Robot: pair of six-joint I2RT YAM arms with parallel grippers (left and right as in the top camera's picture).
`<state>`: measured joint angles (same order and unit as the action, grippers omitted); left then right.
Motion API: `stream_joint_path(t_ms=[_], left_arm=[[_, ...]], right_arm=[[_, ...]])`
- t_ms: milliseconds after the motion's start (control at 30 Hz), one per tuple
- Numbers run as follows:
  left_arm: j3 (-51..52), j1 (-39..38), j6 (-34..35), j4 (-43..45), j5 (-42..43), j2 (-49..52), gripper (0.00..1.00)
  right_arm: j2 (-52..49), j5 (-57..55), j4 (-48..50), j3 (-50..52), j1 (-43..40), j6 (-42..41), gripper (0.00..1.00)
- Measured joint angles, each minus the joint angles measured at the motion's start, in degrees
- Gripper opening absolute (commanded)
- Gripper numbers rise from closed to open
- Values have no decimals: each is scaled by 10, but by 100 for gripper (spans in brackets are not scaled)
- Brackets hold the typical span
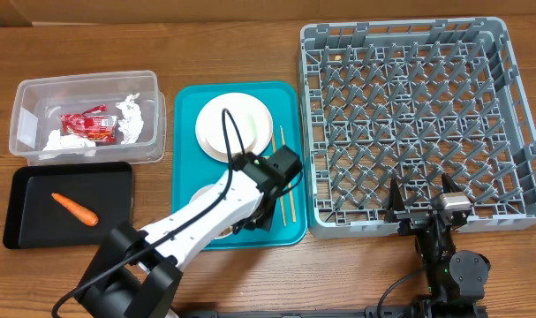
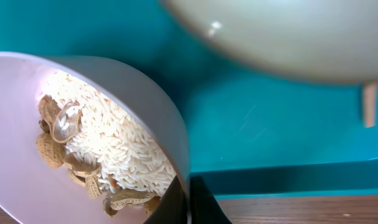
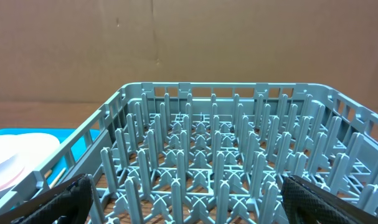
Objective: Sort waste into correct bins and load items into the dishwasher
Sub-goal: 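Lift the rice bowl with the left gripper and carry it left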
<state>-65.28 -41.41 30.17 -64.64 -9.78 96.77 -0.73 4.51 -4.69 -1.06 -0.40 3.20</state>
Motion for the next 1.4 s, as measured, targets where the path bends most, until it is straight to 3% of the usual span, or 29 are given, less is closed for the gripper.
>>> stream_joint_path(t_ms=[567, 733, 1133, 1400], left_arm=[[-146, 78, -28, -114, -34, -5, 4], [-186, 144, -38, -111, -35, -48, 4], [-191, 388, -66, -100, -28, -119, 4], [-191, 418, -86, -103, -28, -119, 4]], right_arm=[[0, 0, 0, 0, 0, 0, 100], [0, 0, 0, 0, 0, 0, 100], [0, 0, 0, 0, 0, 0, 100], [0, 0, 0, 0, 0, 0, 100]])
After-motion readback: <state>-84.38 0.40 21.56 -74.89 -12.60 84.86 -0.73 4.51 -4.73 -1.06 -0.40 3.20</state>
